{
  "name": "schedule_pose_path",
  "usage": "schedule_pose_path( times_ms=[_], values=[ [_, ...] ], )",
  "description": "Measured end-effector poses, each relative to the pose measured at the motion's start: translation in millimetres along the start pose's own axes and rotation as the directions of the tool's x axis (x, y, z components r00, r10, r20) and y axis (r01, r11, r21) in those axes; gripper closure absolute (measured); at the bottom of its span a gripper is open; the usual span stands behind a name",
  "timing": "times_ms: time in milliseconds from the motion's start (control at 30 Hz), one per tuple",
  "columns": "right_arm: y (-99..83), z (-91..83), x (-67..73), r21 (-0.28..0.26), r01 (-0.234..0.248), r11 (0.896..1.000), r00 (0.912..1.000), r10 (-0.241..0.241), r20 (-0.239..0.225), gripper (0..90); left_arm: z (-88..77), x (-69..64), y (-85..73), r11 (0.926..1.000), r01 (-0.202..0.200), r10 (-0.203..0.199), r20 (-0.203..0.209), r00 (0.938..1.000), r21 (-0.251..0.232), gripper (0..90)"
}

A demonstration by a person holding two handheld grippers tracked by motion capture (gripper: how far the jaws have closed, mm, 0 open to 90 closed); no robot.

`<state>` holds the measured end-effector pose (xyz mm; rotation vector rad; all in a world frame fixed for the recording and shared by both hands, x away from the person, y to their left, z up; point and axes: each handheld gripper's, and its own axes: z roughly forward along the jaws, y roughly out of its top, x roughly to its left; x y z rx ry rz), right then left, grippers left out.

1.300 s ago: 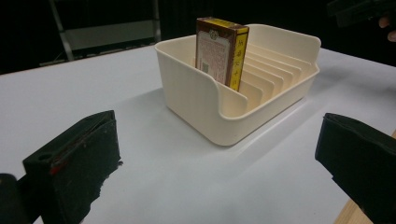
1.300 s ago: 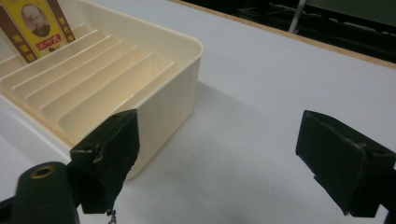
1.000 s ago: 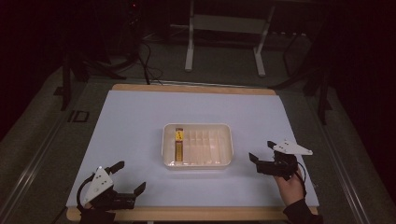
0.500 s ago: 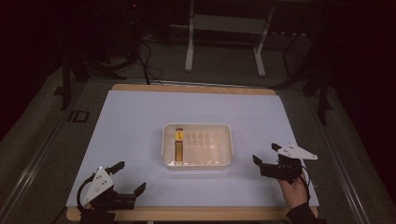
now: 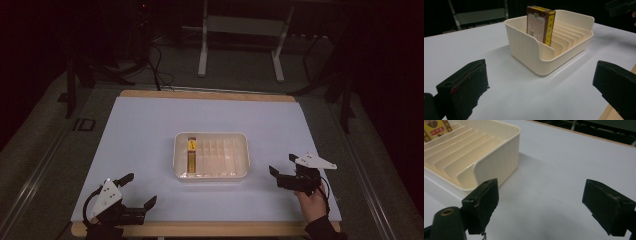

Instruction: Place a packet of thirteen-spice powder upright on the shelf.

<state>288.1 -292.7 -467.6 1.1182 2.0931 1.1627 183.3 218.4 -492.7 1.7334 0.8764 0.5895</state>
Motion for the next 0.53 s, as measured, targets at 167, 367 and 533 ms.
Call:
schedule_pose_path(
  times_ms=[167, 367, 533],
  values=[
    [-0.1, 0.6, -1.2, 0.009, -0.010, 1.000, 0.9998, 0.010, -0.016, 13.7, 0.1, 0.2, 0.1, 1.0000, 0.001, -0.001, -0.001, 1.0000, -0.001, 0.0],
    [-0.6, 1.6, -1.0, 0.013, 0.000, 1.000, 1.0000, 0.000, -0.005, 13.7, -0.3, 0.0, 0.1, 1.0000, -0.001, 0.001, 0.000, 1.0000, -0.001, 0.0],
    [-0.4, 2.1, 0.6, 0.011, 0.014, 1.000, 0.9999, -0.014, -0.003, 13.7, -0.3, 0.0, 0.0, 1.0000, 0.000, 0.000, 0.001, 1.0000, -0.001, 0.0]
  ],
)
